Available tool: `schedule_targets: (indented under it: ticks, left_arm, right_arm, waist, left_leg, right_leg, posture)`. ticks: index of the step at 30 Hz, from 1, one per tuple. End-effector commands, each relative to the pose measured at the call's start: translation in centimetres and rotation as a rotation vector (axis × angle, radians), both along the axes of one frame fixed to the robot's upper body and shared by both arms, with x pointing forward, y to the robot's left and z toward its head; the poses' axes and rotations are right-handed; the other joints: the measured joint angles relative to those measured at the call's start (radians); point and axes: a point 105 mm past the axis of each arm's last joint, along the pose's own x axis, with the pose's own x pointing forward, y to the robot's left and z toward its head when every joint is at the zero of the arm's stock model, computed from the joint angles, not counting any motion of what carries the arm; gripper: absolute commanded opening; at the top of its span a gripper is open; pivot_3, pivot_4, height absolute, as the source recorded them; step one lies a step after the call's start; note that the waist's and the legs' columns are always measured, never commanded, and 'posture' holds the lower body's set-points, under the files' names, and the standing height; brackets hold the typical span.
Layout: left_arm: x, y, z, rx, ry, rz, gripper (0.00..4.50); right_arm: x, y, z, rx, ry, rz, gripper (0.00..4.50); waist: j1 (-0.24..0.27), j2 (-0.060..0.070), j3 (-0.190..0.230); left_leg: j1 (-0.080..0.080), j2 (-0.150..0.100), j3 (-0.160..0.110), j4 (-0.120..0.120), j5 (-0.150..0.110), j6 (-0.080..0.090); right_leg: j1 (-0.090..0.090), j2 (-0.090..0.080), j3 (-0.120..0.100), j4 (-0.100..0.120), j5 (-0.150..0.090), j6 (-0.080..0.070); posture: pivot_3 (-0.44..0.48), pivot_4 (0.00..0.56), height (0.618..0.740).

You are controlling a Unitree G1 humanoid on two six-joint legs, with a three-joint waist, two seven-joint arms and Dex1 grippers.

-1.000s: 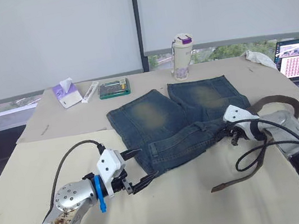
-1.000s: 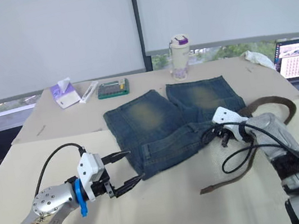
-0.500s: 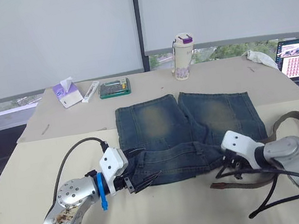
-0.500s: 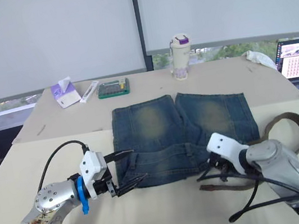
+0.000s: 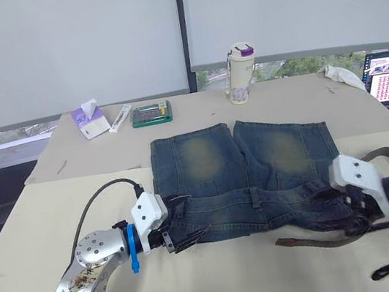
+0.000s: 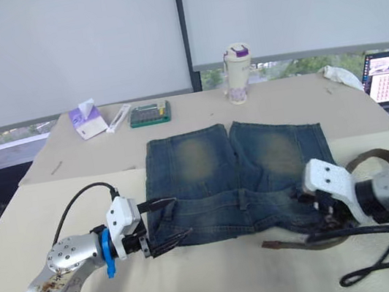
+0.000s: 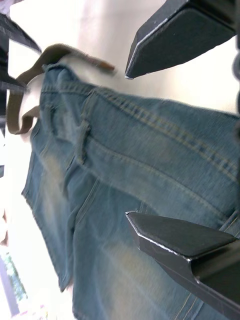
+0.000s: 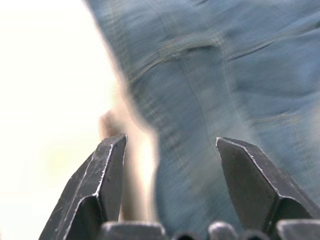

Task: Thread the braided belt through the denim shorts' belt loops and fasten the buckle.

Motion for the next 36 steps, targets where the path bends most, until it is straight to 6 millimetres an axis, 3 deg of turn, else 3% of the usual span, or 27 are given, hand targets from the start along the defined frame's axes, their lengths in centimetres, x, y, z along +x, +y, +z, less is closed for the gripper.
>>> schedule_targets:
  ticks: [1, 2, 5, 9, 10, 18, 20, 23, 26, 32, 36]
  left_arm:
    - [-0.8, -0.4, 0.3, 0.034, -0.038, -0.069, 4.50]
    - [-0.9, -0.4, 0.2, 0.040, -0.035, -0.077, 4.50]
    - [-1.1, -0.4, 0.2, 0.042, -0.028, -0.091, 4.50]
    - [-1.3, -0.5, 0.2, 0.054, -0.029, -0.111, 4.50]
    - [-1.3, -0.5, 0.2, 0.054, -0.029, -0.111, 4.50]
    - [-1.3, -0.6, 0.7, 0.047, -0.029, -0.127, 4.50]
    - [-1.3, -0.8, 0.9, 0.026, -0.025, -0.136, 4.50]
    - [-1.6, -2.2, 1.8, -0.097, 0.038, -0.163, 4.50]
    - [-1.5, -3.8, 2.2, -0.180, 0.085, -0.193, 4.50]
    - [-1.0, -6.8, 3.5, -0.319, 0.167, -0.250, 4.50]
    - [-1.2, -7.4, 3.6, -0.340, 0.194, -0.296, 4.50]
  right_arm:
    - [-1.1, 0.6, -0.7, -0.019, 0.025, 0.077, 3.24]
    - [-1.1, 0.7, -1.1, -0.027, 0.024, 0.082, 3.24]
    - [-0.9, 1.0, -2.1, -0.045, 0.017, 0.083, 3.24]
    - [-0.4, 0.4, -4.9, -0.157, 0.003, 0.086, 3.24]
    - [-0.3, 0.4, -5.1, -0.166, 0.001, 0.088, 2.70]
    - [-0.7, 0.1, -4.6, -0.153, 0.019, 0.136, 0.02]
    - [-0.7, 0.2, -3.3, -0.095, 0.017, 0.135, 0.02]
    - [-0.2, 1.3, 0.1, 0.064, -0.031, 0.135, 0.02]
    - [-0.1, 2.7, 1.6, 0.136, -0.047, 0.172, 0.02]
    - [-0.1, 6.1, 2.9, 0.207, -0.072, 0.282, 0.02]
    - [0.1, 6.9, 3.3, 0.212, -0.087, 0.307, 0.02]
  waist:
    - [-0.001, 0.000, 0.000]
    - [-0.002, -0.001, 0.001]
    - [-0.005, -0.001, 0.002]
    - [-0.003, -0.001, 0.002]
    - [-0.001, -0.001, 0.002]
    - [0.002, -0.001, 0.003]
    - [0.002, -0.001, 0.003]
    - [0.002, -0.001, 0.004]
    - [0.001, -0.002, 0.004]
    - [0.002, -0.002, 0.004]
    - [0.001, -0.001, 0.004]
  left_leg:
    - [0.000, 0.000, 0.001, 0.000, 0.000, 0.000]
    - [0.000, 0.000, 0.003, 0.000, 0.000, 0.000]
    - [-0.001, 0.001, 0.004, 0.000, 0.000, 0.000]
    - [0.000, 0.000, 0.004, 0.000, 0.000, 0.000]
    - [0.000, 0.000, 0.004, 0.000, 0.000, 0.000]
    - [0.000, 0.000, 0.002, 0.001, 0.000, 0.000]
    - [-0.001, 0.000, 0.002, 0.001, 0.000, 0.000]
    - [-0.001, 0.000, 0.000, 0.001, 0.000, 0.000]
    - [-0.001, 0.000, -0.002, 0.001, 0.000, 0.000]
    - [-0.001, -0.001, -0.001, 0.002, 0.000, 0.000]
    - [-0.001, -0.001, -0.001, 0.002, 0.000, 0.000]
  right_leg:
    - [0.000, 0.000, 0.000, 0.000, -0.001, 0.002]
    - [0.000, 0.000, 0.000, 0.000, -0.004, 0.007]
    - [0.000, 0.000, 0.001, 0.001, -0.005, 0.008]
    - [-0.001, 0.000, 0.001, 0.000, -0.005, 0.008]
    - [-0.002, -0.001, 0.001, 0.000, -0.005, 0.008]
    - [-0.002, -0.001, 0.001, 0.000, -0.005, 0.008]
    - [-0.001, -0.001, 0.001, 0.000, -0.005, 0.008]
    - [-0.001, -0.001, 0.002, 0.000, -0.004, 0.007]
    - [0.000, -0.001, 0.002, 0.000, -0.004, 0.007]
    - [0.000, 0.000, 0.000, 0.000, -0.001, 0.002]
    - [-0.001, -0.001, 0.001, 0.001, 0.000, 0.001]
  posture:
    - [0.000, 0.150, 0.740]
    - [0.000, 0.150, 0.740]
    - [0.000, 0.150, 0.740]
    - [0.000, 0.150, 0.740]
    - [0.000, 0.150, 0.740]
    - [0.000, 0.150, 0.740]
    - [0.000, 0.150, 0.740]
    - [0.000, 0.150, 0.740]
    - [0.000, 0.150, 0.740]
    - [0.000, 0.150, 0.740]
    - [0.000, 0.150, 0.740]
